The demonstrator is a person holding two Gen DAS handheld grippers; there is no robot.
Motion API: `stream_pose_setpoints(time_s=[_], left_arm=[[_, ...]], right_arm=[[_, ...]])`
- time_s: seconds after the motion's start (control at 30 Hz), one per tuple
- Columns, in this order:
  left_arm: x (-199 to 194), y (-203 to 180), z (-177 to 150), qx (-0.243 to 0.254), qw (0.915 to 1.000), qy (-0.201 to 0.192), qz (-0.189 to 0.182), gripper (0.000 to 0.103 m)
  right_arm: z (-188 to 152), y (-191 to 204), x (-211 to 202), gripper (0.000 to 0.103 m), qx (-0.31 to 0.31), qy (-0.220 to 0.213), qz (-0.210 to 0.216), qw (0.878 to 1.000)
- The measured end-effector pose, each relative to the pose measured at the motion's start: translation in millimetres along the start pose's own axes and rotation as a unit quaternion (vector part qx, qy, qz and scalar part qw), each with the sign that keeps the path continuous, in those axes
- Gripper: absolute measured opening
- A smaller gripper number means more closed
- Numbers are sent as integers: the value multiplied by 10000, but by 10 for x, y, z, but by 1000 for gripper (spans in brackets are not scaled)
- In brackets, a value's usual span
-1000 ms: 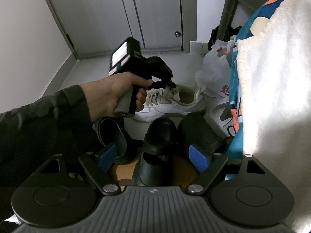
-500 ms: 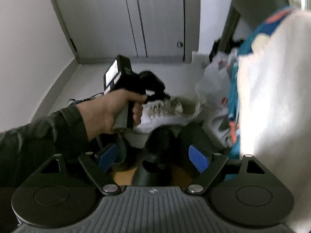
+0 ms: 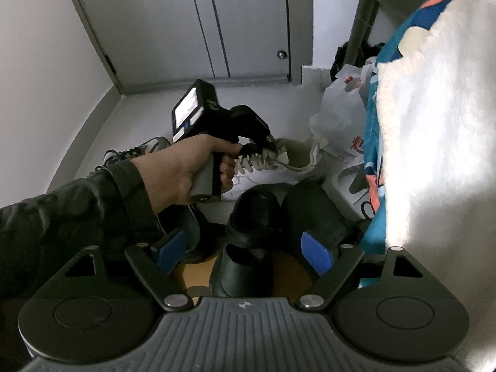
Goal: Organize scattered shoes
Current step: 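Close the left gripper on the white low-top sneaker's laces, then lift the white sneaker with the left gripper and carry it toward the mat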
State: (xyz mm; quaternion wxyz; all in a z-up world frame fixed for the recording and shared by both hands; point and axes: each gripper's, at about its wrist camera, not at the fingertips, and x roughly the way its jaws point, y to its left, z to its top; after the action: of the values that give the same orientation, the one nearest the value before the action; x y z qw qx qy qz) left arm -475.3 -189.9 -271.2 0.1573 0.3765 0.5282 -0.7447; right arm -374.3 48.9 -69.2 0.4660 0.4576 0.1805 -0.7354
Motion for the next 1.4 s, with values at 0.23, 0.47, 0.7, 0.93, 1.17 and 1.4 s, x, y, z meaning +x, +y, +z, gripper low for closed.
stream_pose_setpoints(time_s=[0.23, 0.47, 0.7, 0.93, 1.17, 1.4], left_arm=[[-193, -53, -76, -266, 9971, -323, -633, 8], [-593, -35, -119, -344, 9905, -603, -1190, 7], [-1233, 29, -277, -394, 9772, -975, -1842, 7], [-1820, 29, -515, -357, 9699, -1174, -2105, 7], [-2581, 110, -831, -290, 9647, -1305, -2269, 7], [-3378, 463, -1204, -258, 9641, -1420, -2228, 7]], right_arm=[[-10, 0, 24, 86, -92, -40, -158, 9998], [-20, 2, 44, 86, -205, -96, -330, 9992], [13, 56, -57, 86, -506, -397, -527, 9965], [-17, 166, -176, 86, -869, -626, -528, 9928], [-120, 335, -390, 86, -1424, -1059, -554, 9826], [-423, 799, -571, 86, -2089, -1194, -251, 9703]])
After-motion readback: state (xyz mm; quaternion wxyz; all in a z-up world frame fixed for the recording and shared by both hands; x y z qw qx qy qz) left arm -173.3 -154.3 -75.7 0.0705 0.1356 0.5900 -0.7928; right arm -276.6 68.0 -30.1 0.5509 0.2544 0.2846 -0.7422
